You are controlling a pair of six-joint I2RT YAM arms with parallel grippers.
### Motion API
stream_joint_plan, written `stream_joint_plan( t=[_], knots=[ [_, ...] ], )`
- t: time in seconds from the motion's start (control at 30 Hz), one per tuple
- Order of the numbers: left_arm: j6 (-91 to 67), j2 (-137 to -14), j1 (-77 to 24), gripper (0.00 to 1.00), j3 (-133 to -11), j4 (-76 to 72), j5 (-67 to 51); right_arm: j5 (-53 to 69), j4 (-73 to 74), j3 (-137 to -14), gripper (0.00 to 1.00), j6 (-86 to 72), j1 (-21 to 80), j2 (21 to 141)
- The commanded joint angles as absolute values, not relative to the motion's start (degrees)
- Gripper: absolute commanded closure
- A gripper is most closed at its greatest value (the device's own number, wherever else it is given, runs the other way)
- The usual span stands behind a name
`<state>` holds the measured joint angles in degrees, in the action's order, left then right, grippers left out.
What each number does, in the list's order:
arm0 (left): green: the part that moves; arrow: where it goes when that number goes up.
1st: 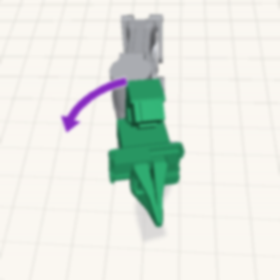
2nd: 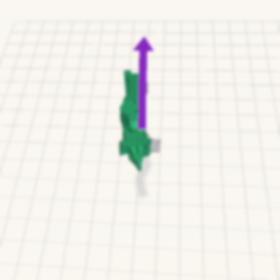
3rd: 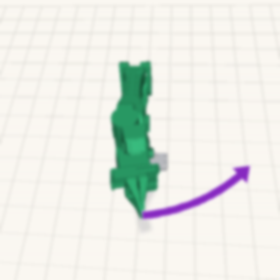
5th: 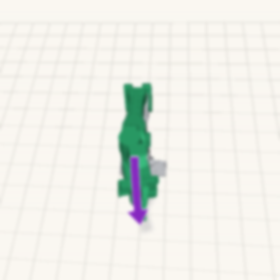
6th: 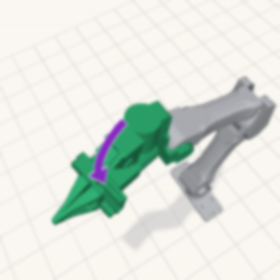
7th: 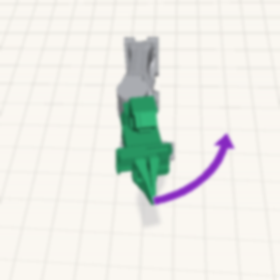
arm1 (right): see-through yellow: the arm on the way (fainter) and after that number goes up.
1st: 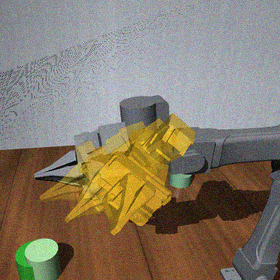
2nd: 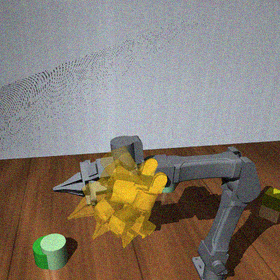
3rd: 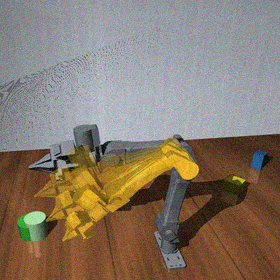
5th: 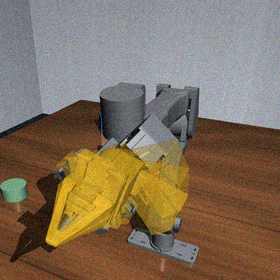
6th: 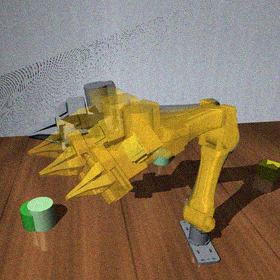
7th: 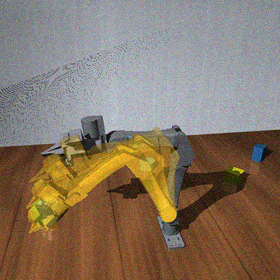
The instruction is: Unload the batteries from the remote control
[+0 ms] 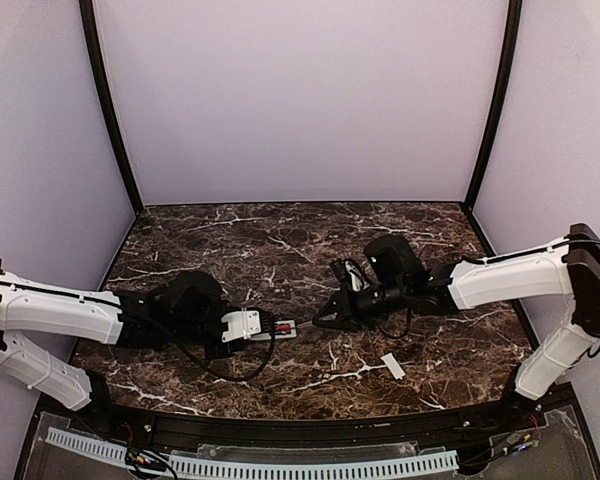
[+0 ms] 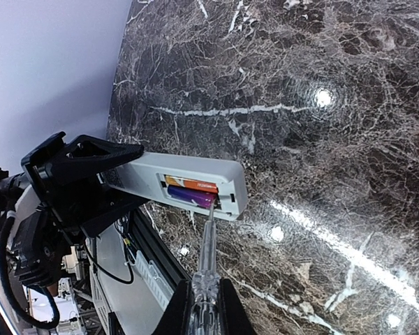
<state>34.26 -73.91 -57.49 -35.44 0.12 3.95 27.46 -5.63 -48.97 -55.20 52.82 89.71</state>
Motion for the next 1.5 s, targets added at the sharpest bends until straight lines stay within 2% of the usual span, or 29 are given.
stream_joint_plan(
  t=[0.0, 0.27, 0.37, 0.7, 0.9, 1.47],
  knots=[
    [35.6, -76.3, -59.4, 1.00, -39.1, -10.9, -1.0, 44.7, -29.9, -53.6, 1.00, -56.0, 58.8, 83.1],
    [36.5, -77.8, -59.4, 1.00, -39.7, -9.9, 1.2, 44.8, -40.8, -46.4, 1.00, -63.4, 57.3, 79.4],
    [36.6, -78.1, -59.3, 1.00, -39.8, -9.8, 1.6, 44.3, -39.3, -45.6, 1.00, -63.5, 56.5, 78.0],
    [36.7, -76.9, -59.3, 0.99, -39.5, -10.2, 2.0, 31.2, -6.3, -49.2, 1.00, -51.8, 55.9, 71.7],
    [36.6, -75.6, -59.4, 1.00, -39.3, -10.6, 1.9, 23.5, 5.3, -51.1, 1.00, -47.9, 56.0, 70.4],
    [35.8, -74.4, -59.4, 1.00, -39.5, -10.7, 1.4, 16.3, 16.6, -53.9, 1.00, -43.8, 55.9, 68.5]
  ],
)
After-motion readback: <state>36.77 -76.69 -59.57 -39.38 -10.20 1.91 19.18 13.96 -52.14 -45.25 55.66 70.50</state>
